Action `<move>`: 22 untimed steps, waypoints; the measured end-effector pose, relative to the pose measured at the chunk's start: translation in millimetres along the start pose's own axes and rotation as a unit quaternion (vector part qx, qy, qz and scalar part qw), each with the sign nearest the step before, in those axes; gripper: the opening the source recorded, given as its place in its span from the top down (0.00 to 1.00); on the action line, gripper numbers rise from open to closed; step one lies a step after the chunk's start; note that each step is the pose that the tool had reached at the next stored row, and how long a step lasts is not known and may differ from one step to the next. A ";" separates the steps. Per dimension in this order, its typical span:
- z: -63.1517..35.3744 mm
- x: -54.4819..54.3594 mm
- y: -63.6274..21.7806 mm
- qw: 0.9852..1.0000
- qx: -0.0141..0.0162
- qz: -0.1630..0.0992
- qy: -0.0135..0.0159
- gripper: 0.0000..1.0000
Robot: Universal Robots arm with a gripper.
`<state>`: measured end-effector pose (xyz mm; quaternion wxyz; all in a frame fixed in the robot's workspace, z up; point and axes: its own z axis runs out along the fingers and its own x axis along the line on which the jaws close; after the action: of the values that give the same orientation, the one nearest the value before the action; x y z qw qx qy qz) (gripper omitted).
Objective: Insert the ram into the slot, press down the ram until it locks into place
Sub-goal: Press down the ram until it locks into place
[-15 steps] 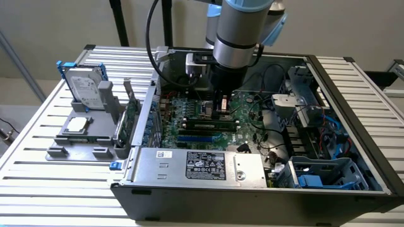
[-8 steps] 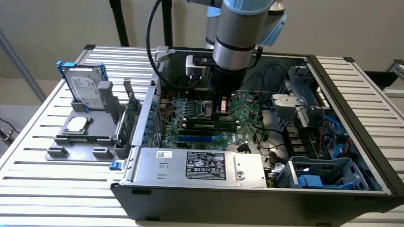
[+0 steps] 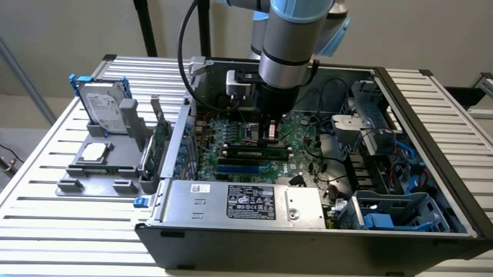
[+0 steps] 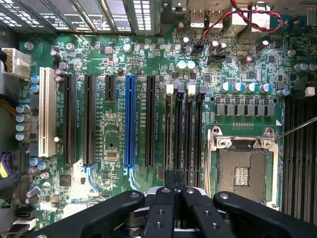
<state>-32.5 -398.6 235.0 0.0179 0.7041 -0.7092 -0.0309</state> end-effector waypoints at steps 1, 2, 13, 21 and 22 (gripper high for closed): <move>0.8 0.0 0.1 1.000 0.000 0.000 0.000 0.89; 1.7 0.0 0.1 1.000 0.001 0.000 0.000 0.89; 7.0 0.0 1.8 1.000 0.006 0.000 -0.001 0.89; -13.7 -0.2 2.7 1.000 0.006 0.000 0.000 0.89; -14.2 -0.2 2.8 1.000 0.006 0.000 0.000 0.89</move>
<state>-34.3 -398.7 249.3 0.0136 0.7042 -0.7094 -0.0266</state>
